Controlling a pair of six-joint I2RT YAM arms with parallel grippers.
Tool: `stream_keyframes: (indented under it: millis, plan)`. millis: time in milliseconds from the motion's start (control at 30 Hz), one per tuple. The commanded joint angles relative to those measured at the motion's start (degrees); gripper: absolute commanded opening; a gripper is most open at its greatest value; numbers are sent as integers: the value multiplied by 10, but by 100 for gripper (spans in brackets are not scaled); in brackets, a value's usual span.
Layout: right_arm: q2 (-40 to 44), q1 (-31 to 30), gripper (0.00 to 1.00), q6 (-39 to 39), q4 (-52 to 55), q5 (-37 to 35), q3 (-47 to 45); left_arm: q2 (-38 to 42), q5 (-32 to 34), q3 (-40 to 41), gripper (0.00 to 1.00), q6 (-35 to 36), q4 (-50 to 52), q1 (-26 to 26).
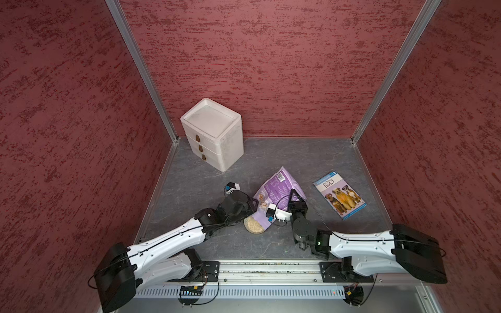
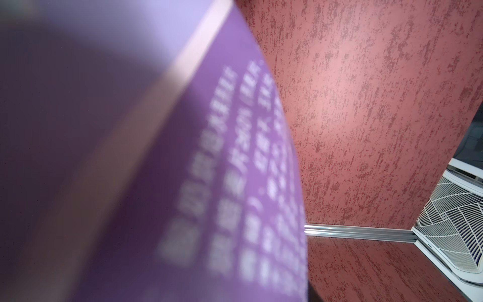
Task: Pour the oats into the breakfast bowl
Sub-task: Pour the oats into the bowl.
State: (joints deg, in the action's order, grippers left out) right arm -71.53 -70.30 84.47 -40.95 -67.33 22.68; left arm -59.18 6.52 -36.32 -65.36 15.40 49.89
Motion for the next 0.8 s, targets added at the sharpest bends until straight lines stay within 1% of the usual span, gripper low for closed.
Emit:
stream_keyframes:
  millis: [0, 267, 467, 567, 700, 767]
  plan:
    - [13, -6, 0, -11, -98, -25, 10, 4, 9, 11, 47, -2, -5, 3]
    - [15, -7, 0, 13, -122, -24, 7, 4, 9, 11, 46, -1, -7, 3]
    - [14, -7, 0, 10, -121, -24, 6, 2, 9, 10, 46, -2, -7, 3]
    - [16, -7, 0, 2, -113, -24, 6, 2, 8, 10, 46, -2, -8, 3]
    - [19, -8, 0, -37, -62, -26, 9, 4, 9, 10, 46, -2, -6, 3]
    - [21, -9, 0, -45, -54, -27, 10, 5, 9, 10, 46, -2, -5, 3]
